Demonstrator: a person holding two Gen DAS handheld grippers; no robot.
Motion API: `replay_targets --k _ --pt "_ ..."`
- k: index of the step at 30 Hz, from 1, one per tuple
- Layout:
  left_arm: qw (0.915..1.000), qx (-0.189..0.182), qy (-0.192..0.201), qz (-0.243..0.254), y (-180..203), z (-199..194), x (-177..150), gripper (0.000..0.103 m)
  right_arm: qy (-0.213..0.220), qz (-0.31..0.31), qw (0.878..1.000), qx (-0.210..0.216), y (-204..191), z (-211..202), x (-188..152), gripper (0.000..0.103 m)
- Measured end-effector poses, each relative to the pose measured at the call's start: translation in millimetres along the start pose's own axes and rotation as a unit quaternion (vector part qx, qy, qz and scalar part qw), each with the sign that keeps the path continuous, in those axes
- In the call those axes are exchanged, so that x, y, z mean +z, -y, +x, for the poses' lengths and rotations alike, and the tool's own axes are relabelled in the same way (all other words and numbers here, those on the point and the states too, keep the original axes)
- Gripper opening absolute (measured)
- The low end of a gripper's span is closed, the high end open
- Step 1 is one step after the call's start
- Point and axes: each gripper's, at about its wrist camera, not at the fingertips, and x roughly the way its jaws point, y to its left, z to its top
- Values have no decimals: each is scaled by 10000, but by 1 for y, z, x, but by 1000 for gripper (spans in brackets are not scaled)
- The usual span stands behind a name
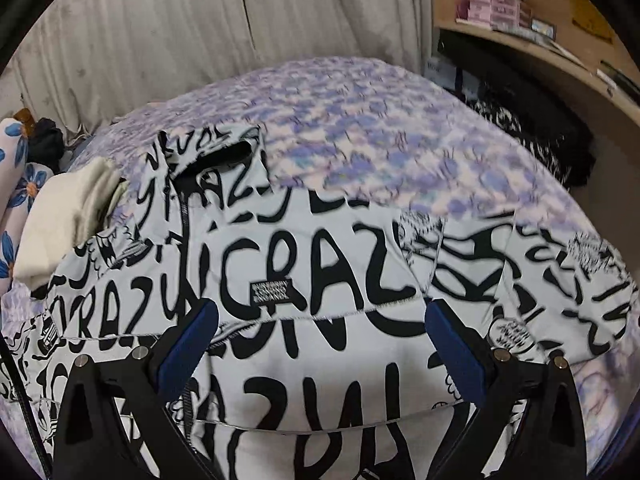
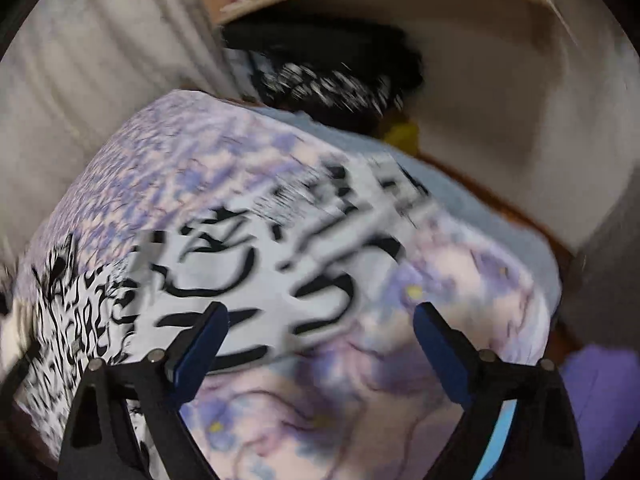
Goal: Fold large clothes
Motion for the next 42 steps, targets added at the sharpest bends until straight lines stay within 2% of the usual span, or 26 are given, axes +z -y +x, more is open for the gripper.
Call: replay_targets --k 5,10,12,14,15,17,19,20,22,25,27,29,31,33,35,36,38,40,42 --pt "9998 -46 -165 140 12 13 -7 102 -257 683 9968 338 34 23 -3 90" --pt "9997 -94 -174 173 19 14 -6 102 -50 797 9957 468 33 35 17 88" --pt "9996 -145 -176 158 20 13 -5 102 -145 810 9956 457 32 49 29 75" --pt "9996 -153 -173 133 19 12 -3 102 -439 838 9944 469 30 71 40 34" --pt "9997 -145 -164 122 19 12 -1 102 -500 841 9942 442 29 77 43 30" --pt "9998 -107 -134 99 15 10 1 102 -357 793 9952 445 20 76 46 10" --pt "9999 -38 -80 67 8 6 2 102 10 593 9968 531 0 56 47 8" --pt "10000 6 -46 26 3 4 3 102 355 322 9968 644 -20 35 47 7" --pt "9999 92 11 -121 -13 -3 4 102 768 -96 9923 963 -55 4 45 7" --pt "9989 144 76 -431 -43 -15 3 102 1258 -981 9742 1594 -125 -48 31 7" --pt "9977 155 111 -651 -66 -23 0 102 1392 -1661 9548 2035 -178 -75 13 7" --pt "9961 179 138 -849 -88 -30 -6 102 1357 -2254 9352 2371 -224 -89 -10 8" --pt "9944 181 143 -1027 -112 -37 -15 102 1223 -2730 9205 2514 -257 -93 -35 10" --pt "9931 199 97 -1150 -133 -41 -26 102 954 -3322 9016 2600 -288 -89 -70 19" --pt "9923 220 16 -1217 -149 -43 -39 102 742 -3710 8902 2539 -305 -79 -101 46" --pt "9920 235 -31 -1238 -157 -42 -45 102 665 -3823 8863 2528 -306 -76 -113 50" --pt "9919 263 -112 -1239 -167 -40 -57 102 432 -3989 8818 2478 -306 -67 -133 51" --pt "9915 248 -226 -1260 -174 -35 -67 102 238 -3979 8841 2438 -303 -61 -142 51" --pt "9900 106 -378 -1354 -180 -27 -75 102 -37 -3813 8917 2437 -291 -53 -148 51"
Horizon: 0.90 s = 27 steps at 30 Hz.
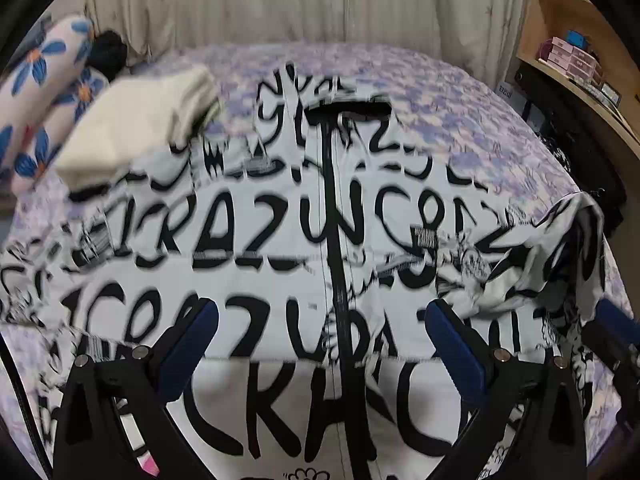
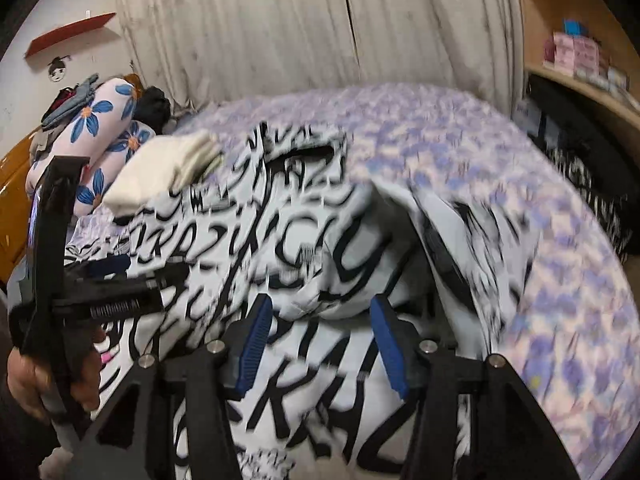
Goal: Fold large clothes
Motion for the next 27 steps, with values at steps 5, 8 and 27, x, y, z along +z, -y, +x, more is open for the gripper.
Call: replay_targets --k 5,8,27 --pt "9970 -593 -449 -217 2 19 -11 102 -284 525 9982 -9 23 1 -28 51" --pt "9930 -972 -636 -223 14 26 -13 102 -327 841 9959 18 35 -2 -40 51" --pt "8777 -3511 -2107 -2489 63 131 -8 95 -277 1297 9911 49 48 1 -61 51"
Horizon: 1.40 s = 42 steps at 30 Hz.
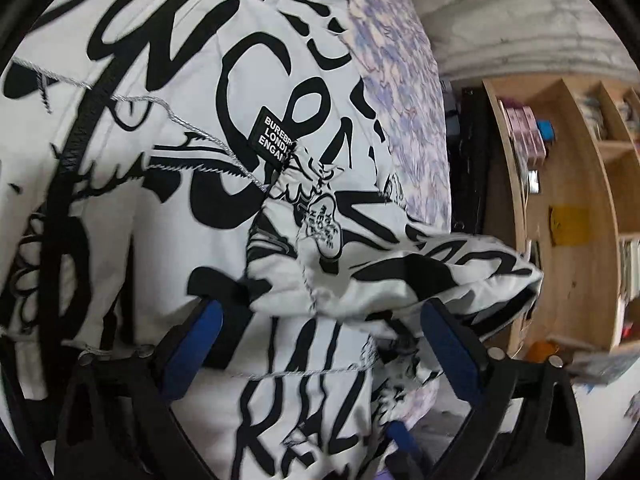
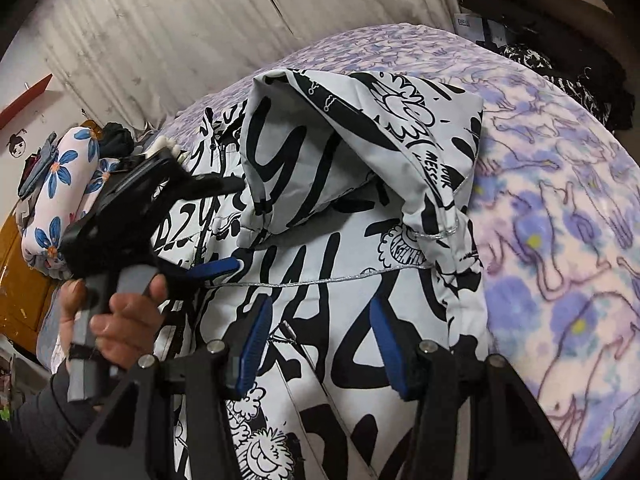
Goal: Fold large clothes
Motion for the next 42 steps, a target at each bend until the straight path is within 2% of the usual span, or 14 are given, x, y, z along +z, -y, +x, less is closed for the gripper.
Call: replay_targets --k 2,4,6,10,15,18,22,24,26,30,32,35,38,42 --pt "9998 -187 -71 -43 3 9 7 66 -15 -11 10000 -10 -1 2 -1 51" --pt "9998 -103 -146 -91 5 15 9 42 -34 -21 10000 -24 -3 2 -2 51" --pt "9999 -2 -127 112 15 19 11 35 -42 -26 10000 -46 -4 2 -4 51" --pt "9907 590 492 1126 54 -2 8 29 -2 -77 9999 -139 -6 -1 -5 51" --pt "9623 1008 1503 2032 103 -61 9 27 86 -96 9997 -198 -5 -10 -5 51" --pt "9361 1315 2194 2415 112 -109 9 27 145 -153 9995 -236 -7 -15 -5 51" --pt "8997 1941 2769 2760 93 -162 2 27 130 -205 9994 -244 -9 -14 -4 51" --pt "8909 2320 2745 2777 66 -174 -3 27 66 -194 9995 -247 -9 -11 -4 51" --pt "8924 2661 2412 2733 33 -172 -5 30 -40 -134 9996 -263 -7 -5 -5 51" --pt "9132 3002 1449 2342 -29 -152 -7 40 -200 10 9996 -220 -4 1 -3 51" --pt "9271 2839 1287 2082 -50 -155 -8 54 -235 16 9995 -204 -5 1 -2 51" --pt "9423 2497 1444 1702 -61 -173 1 74 -220 70 9997 -61 -4 -4 4 56" --pt "9488 2253 1588 1543 -62 -187 13 77 -167 70 9998 -60 -2 -6 18 58" --pt "9462 2357 1545 1591 -57 -175 34 77 -208 185 9995 -151 14 5 52 59"
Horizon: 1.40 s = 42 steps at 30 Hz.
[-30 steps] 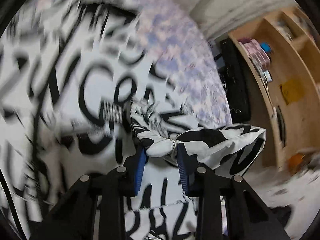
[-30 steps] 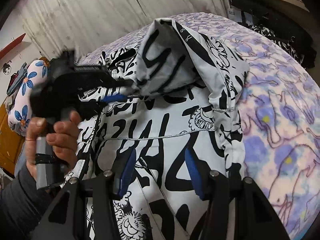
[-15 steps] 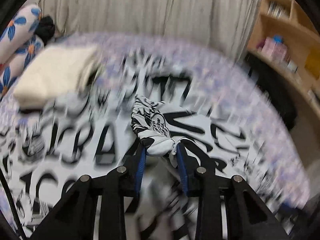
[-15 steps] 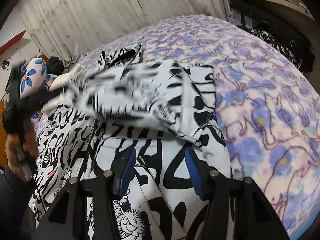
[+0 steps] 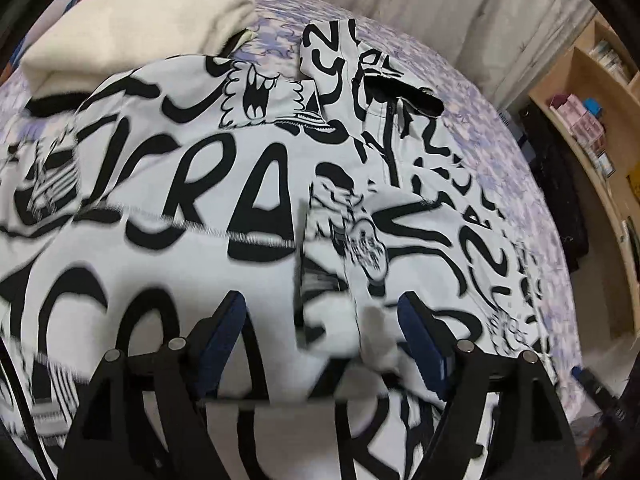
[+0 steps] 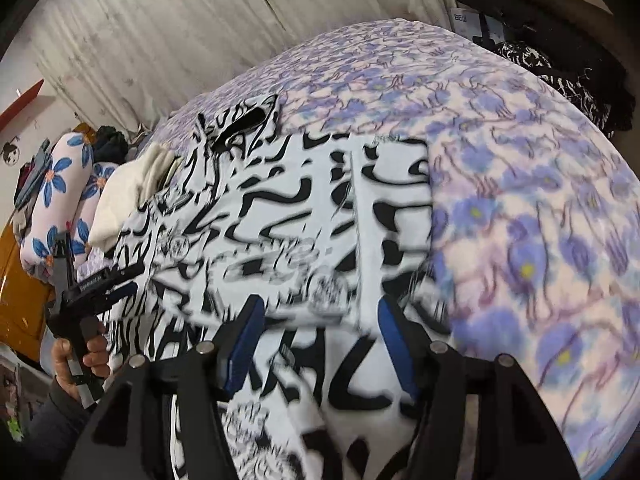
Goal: Fold large clothes
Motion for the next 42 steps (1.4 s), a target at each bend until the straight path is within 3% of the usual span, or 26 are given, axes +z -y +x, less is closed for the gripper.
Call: replay_targets --k 7,9,11,13,14,15,16,20,22,25,29,30,34,35,37,42 --pt "9983 50 -322 473 25 46 17 75 -408 247 9970 -602 41 69 67 59" --pt "9972 170 -309 666 35 54 21 63 -603 329 9943 -821 54 95 80 59" --pt "9954 453 -279 793 41 59 24 39 -798 488 9923 -818 66 116 84 59" --pt "9939 593 -236 903 45 63 30 33 -816 575 9928 -661 72 126 86 59" --pt "9937 581 -230 930 46 64 32 30 -793 546 9934 -628 72 128 87 54" --pt "9935 590 -189 950 48 63 35 29 -731 400 9944 -650 69 128 89 41" --pt "9933 592 -106 984 50 60 38 28 -694 278 9938 -820 66 127 90 2" --pt "9902 624 297 1209 66 45 43 28 -20 270 9936 -1100 64 99 96 2" --pt "9888 735 260 1272 68 50 41 29 -74 267 9913 -1285 66 106 93 2" --pt "9822 1138 -325 1457 65 80 31 40 -393 135 9864 -1591 68 127 85 3" --pt "9770 1367 -111 1630 66 66 26 49 -304 163 9841 -1745 61 103 86 13" --pt "9777 1328 -67 1624 66 58 26 49 -220 150 9850 -1704 56 95 86 15" --pt "9802 1021 315 1669 71 21 24 50 168 -56 9894 -1443 25 58 77 42" --pt "9796 923 491 1714 74 9 21 50 231 -148 9910 -1308 13 49 72 45" --pt "9788 819 684 1751 80 -6 16 50 250 -296 9932 -1098 -9 43 63 45" --pt "9903 325 487 1262 94 -16 8 50 -8 -659 9956 -663 -71 54 35 45"
